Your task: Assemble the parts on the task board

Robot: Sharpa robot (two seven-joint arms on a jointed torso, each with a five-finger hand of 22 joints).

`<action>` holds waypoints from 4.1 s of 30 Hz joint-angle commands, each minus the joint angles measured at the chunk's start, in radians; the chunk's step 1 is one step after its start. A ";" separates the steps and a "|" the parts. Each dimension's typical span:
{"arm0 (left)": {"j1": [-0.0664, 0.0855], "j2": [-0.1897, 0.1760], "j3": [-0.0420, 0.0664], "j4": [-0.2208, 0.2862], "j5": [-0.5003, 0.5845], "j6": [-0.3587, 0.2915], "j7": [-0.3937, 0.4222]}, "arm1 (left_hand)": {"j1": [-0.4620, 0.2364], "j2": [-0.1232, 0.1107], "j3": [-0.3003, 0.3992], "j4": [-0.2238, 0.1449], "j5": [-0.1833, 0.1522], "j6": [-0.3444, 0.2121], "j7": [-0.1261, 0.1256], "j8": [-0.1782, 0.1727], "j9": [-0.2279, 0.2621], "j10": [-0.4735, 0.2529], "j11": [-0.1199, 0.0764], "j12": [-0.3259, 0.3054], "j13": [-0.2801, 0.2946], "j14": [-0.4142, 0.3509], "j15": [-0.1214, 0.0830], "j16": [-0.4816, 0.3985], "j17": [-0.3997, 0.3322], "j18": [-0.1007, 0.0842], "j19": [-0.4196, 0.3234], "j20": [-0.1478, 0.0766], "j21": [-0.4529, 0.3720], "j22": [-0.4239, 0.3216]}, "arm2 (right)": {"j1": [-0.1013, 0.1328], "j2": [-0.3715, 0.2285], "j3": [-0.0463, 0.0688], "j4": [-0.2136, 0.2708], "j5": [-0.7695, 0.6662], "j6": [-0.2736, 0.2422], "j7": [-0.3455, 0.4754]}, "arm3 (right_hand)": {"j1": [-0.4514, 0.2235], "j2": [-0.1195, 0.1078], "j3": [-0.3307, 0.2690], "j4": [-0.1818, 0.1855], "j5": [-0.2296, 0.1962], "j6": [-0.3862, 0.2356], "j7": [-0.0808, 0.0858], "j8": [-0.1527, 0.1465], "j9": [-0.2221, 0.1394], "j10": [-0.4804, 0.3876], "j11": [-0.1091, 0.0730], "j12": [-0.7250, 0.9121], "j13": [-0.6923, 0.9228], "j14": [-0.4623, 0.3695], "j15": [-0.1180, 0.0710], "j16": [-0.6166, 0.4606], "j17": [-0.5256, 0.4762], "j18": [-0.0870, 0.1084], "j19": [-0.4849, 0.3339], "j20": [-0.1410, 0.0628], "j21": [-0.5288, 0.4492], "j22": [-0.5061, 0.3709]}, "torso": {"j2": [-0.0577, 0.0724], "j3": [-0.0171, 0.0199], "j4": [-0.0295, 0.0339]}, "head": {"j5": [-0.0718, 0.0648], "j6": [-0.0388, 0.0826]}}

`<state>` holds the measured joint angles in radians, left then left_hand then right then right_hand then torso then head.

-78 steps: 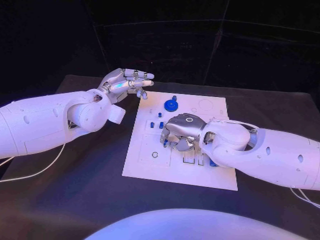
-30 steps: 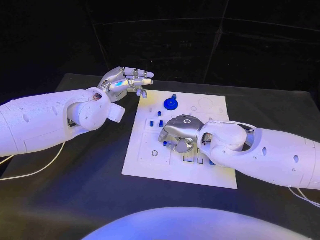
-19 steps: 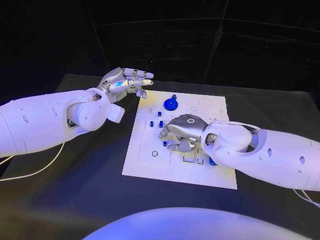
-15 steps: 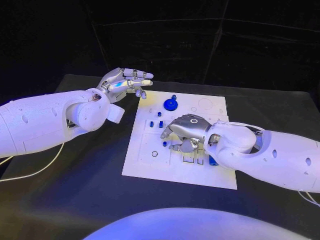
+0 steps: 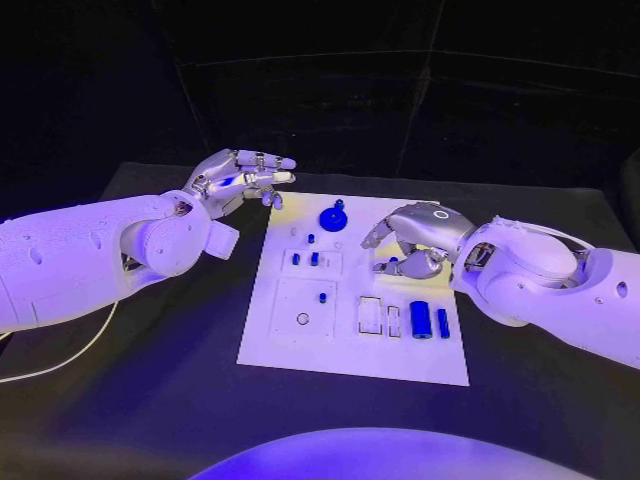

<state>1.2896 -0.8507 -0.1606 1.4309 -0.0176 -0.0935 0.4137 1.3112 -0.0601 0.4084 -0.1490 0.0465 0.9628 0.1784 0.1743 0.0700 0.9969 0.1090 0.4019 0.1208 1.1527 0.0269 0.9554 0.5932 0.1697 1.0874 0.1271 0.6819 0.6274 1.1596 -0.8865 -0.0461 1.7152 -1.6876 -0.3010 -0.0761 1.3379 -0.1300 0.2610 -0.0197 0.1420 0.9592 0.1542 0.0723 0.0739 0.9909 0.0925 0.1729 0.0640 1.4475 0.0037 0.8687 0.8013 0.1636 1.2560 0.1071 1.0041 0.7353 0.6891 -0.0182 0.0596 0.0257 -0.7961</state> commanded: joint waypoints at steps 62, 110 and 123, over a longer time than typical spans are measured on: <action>0.001 0.005 0.000 -0.010 0.002 0.017 -0.005 | 0.003 0.005 -0.006 -0.002 0.003 -0.005 0.002 0.007 -0.001 -0.011 0.001 0.006 0.002 -0.010 -0.001 -0.006 -0.002 0.013 -0.009 -0.002 -0.008 -0.002 | 0.017 -0.017 0.003 -0.021 0.002 0.144 -0.073 | 0.108 0.074 0.192 0.018 -0.078 0.165 -0.020 0.021 0.016 0.193 -0.027 0.002 0.001 0.035 -0.025 0.164 0.125 -0.053 0.100 -0.023 0.182 0.244 | 0.000 -0.0003 0.0009 | -0.015 0.001; 0.001 0.019 0.000 -0.014 0.002 0.021 -0.006 | 0.004 0.007 -0.008 -0.002 0.003 -0.006 0.002 0.008 -0.001 -0.013 0.002 0.009 0.002 -0.012 0.000 -0.007 -0.004 0.013 -0.010 -0.002 -0.010 -0.003 | -0.052 0.249 -0.008 -0.010 -0.028 0.165 0.014 | 0.080 0.047 0.221 0.009 -0.049 0.151 -0.009 0.006 0.012 0.184 -0.017 -0.031 0.001 0.033 -0.017 0.189 0.146 -0.052 0.090 -0.018 0.193 0.254 | 0.001 0.0005 0.0014 | 0.027 -0.022; 0.001 0.022 0.000 -0.016 0.002 0.022 -0.007 | 0.004 0.007 -0.008 -0.002 0.003 -0.006 0.002 0.008 -0.001 -0.013 0.002 0.009 0.002 -0.012 0.000 -0.007 -0.004 0.013 -0.010 -0.002 -0.010 -0.003 | -0.058 0.270 -0.011 -0.029 -0.061 0.196 -0.003 | 0.076 0.045 0.220 0.009 -0.047 0.152 -0.010 0.006 0.013 0.186 -0.017 -0.032 0.002 0.034 -0.017 0.194 0.150 -0.052 0.090 -0.018 0.194 0.255 | 0.001 -0.0003 0.0019 | 0.028 -0.028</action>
<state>1.2896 -0.8305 -0.1614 1.4148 -0.0176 -0.0835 0.4023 1.3112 -0.0601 0.4057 -0.1518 0.0465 0.9628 0.1784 0.1784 0.0700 0.9897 0.1090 0.4076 0.1218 1.1455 0.0269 0.9554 0.5903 0.1696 1.0838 0.1235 0.6757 0.6252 1.1003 -0.6183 -0.0568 1.6854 -1.7243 -0.1315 -0.0738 1.4235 -0.0874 0.4773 -0.0091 0.0896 1.1098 0.1396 0.0798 0.0851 1.1789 0.0701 0.1449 0.0655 1.4651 -0.0180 1.0576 0.9504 0.1162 1.3474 0.0877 1.1917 0.9899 0.6904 -0.0182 0.0610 0.0536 -0.8229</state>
